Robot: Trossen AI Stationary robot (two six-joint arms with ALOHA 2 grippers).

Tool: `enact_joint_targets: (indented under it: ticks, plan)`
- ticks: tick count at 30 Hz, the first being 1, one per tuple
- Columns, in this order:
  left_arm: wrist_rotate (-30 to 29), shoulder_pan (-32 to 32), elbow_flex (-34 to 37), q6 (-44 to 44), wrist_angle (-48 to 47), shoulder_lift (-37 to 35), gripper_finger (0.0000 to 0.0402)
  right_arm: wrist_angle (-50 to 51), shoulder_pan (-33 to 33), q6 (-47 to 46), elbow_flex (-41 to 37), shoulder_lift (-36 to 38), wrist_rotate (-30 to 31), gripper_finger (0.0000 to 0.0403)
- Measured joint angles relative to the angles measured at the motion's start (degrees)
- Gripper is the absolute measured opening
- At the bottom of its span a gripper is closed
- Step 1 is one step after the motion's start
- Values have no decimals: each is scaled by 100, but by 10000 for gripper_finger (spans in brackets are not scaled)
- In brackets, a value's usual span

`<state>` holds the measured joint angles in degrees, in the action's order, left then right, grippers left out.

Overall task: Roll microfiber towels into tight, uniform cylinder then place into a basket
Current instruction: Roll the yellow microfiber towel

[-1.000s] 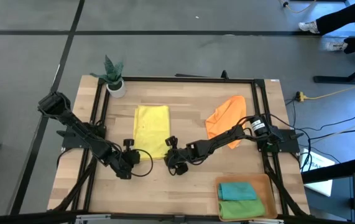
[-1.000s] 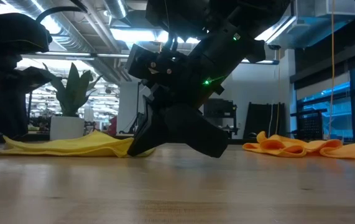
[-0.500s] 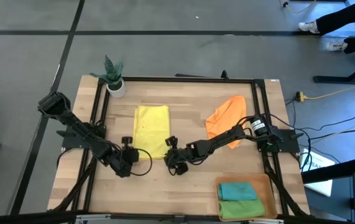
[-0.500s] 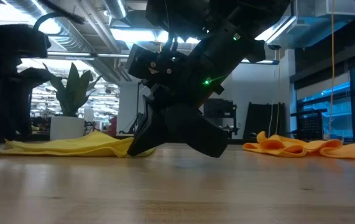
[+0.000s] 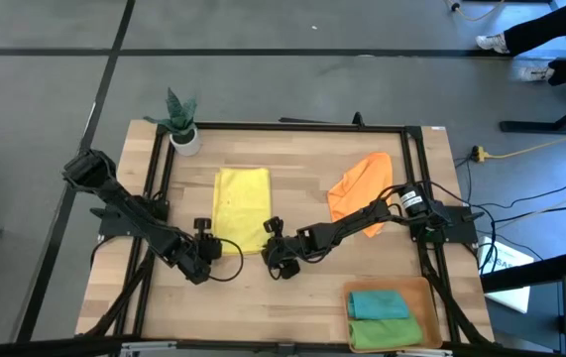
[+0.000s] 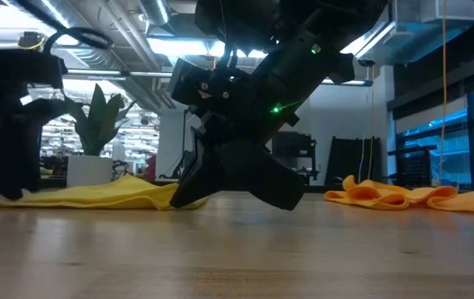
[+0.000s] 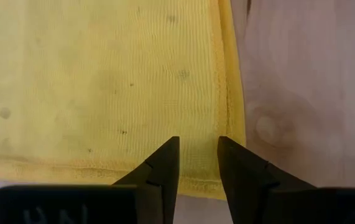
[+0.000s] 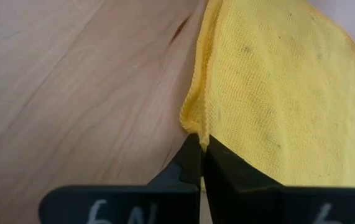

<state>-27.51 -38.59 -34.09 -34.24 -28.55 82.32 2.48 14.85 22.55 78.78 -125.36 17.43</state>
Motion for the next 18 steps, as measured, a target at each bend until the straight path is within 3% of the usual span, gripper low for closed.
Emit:
enact_joint_targets:
  ticks: [18]
  plan:
    - [549, 2, -7, 31, 140, 81, 102, -2, 0, 2, 0, 7, 0, 9]
